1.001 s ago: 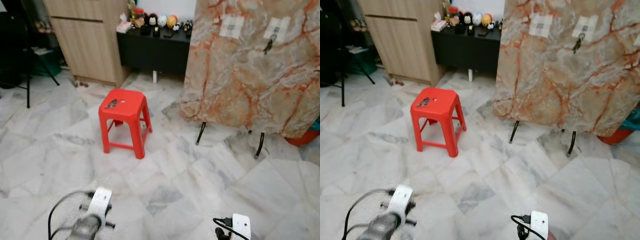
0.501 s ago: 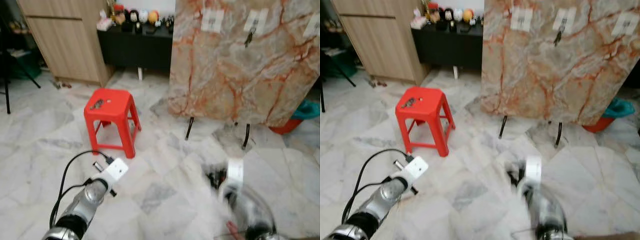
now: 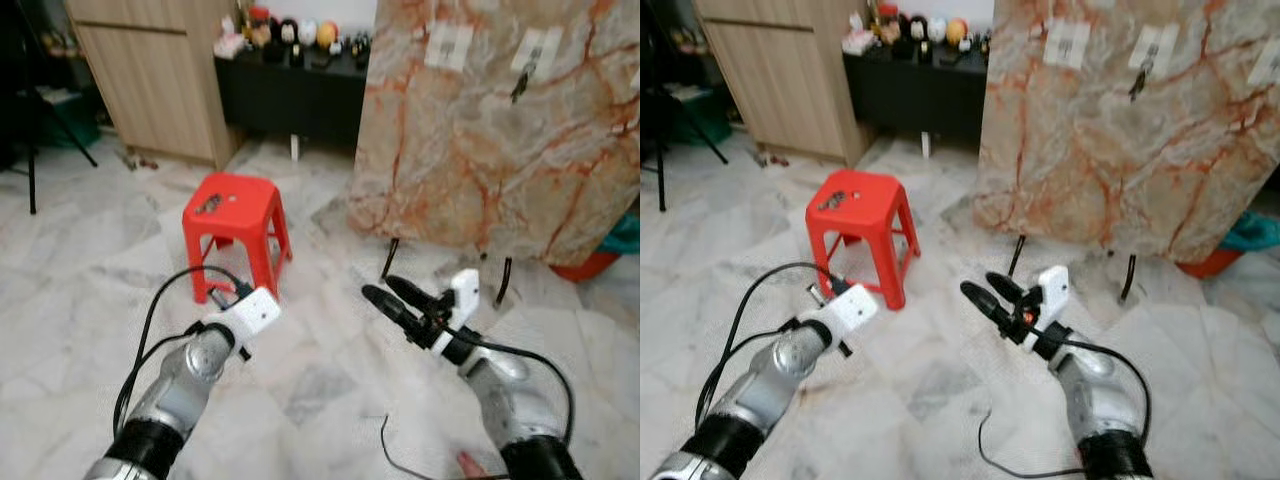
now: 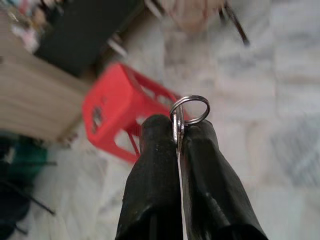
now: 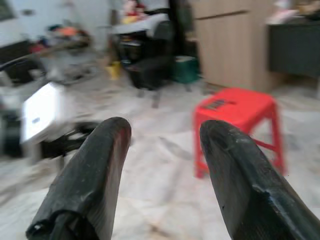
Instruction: Hang keys on a hook
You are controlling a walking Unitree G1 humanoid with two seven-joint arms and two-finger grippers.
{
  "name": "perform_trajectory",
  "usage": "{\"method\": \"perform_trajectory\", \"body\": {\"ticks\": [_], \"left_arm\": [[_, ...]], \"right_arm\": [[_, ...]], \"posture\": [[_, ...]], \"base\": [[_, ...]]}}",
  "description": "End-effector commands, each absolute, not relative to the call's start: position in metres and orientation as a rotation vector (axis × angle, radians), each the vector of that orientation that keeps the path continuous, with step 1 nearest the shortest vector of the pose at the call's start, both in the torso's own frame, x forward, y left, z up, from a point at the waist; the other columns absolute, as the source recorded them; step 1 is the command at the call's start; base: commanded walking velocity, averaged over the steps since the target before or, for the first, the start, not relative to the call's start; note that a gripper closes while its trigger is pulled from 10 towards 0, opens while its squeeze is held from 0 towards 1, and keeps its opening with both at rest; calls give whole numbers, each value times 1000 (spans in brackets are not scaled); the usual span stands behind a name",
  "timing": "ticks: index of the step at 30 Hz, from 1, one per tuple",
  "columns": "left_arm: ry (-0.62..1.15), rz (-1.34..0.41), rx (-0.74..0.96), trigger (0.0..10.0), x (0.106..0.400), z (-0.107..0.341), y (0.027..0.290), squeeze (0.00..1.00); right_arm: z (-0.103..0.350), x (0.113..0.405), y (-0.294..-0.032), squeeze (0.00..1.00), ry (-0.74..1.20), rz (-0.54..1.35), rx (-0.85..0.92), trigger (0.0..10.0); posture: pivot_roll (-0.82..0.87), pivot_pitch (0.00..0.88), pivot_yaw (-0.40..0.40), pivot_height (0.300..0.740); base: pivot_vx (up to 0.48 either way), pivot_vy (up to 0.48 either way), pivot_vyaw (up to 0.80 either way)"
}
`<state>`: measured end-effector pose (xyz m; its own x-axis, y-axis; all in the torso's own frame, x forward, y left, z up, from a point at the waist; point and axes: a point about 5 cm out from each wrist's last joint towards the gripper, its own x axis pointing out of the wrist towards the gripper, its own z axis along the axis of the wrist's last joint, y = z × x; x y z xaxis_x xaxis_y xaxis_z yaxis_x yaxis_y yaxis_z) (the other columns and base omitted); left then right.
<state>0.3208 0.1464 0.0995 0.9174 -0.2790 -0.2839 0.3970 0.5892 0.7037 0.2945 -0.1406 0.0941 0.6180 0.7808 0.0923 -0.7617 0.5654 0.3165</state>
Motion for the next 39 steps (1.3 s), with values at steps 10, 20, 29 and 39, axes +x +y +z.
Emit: {"method": "perform_trajectory", "body": {"ticks": [10,20,29,39], "left_arm": [[59,-498,843,10000,316,139,110,0],[35,-567,844,10000,310,150,95,0],[52,-651,881,10000,301,147,87,0],[44,-681,916,10000,297,149,84,0]], "right_arm": [[106,274,-133,0,87,1064,416,10000],[100,274,-138,0,124,1027,397,10000],[95,280,-139,0,136,987,380,10000],[96,281,-133,0,159,1074,344,10000]], "posture": [[78,0,-85,740],[78,0,-86,740],[89,0,-86,740],[92,0,-100,740]], "base": [[0,0,0],[0,0,0],[0,0,0],[0,0,0]]}}
